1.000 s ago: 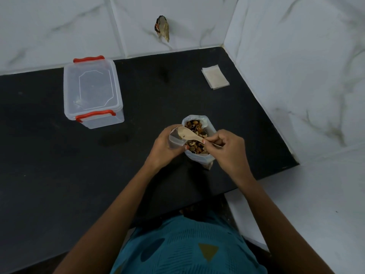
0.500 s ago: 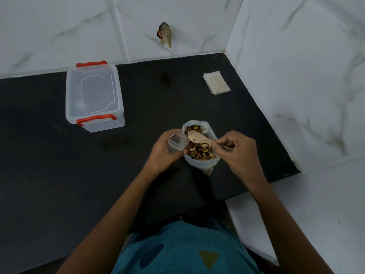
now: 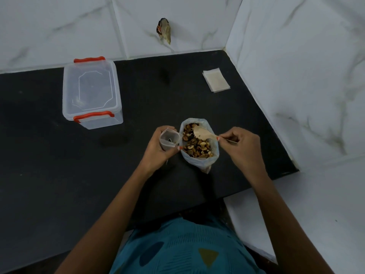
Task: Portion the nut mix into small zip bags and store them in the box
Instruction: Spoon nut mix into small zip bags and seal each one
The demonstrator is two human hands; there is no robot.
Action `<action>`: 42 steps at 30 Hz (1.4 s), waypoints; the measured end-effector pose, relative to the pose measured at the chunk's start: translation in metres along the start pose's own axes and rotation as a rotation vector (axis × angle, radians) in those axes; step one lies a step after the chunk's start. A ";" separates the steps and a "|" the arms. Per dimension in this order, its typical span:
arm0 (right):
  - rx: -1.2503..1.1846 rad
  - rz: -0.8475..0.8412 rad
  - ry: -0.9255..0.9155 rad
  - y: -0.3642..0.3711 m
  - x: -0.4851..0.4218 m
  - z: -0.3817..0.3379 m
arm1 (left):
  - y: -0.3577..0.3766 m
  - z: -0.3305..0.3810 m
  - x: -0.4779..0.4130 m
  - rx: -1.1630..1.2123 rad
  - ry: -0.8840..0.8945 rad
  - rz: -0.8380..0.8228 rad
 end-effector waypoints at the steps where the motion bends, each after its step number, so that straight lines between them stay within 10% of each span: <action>1: 0.028 -0.032 0.049 0.004 0.000 0.010 | -0.002 -0.001 0.002 0.024 -0.010 0.004; 12: 0.240 -0.139 0.072 0.059 0.008 0.018 | 0.012 -0.027 0.012 0.120 -0.150 -0.083; 30: -0.318 -0.120 0.571 0.066 0.015 0.070 | 0.026 -0.036 0.011 0.169 -0.233 -0.164; 42: -0.336 -0.066 0.575 0.061 0.014 0.074 | 0.026 -0.031 0.011 0.117 -0.231 -0.183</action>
Point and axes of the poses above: each hand's wrist, its own x-axis away from the middle knuckle, its own y-axis out of the palm, z = x × y, the point moved 9 cm from there along -x, towards the middle knuckle, and after that the axes turned 5 degrees about x, right-handed, at the moved point
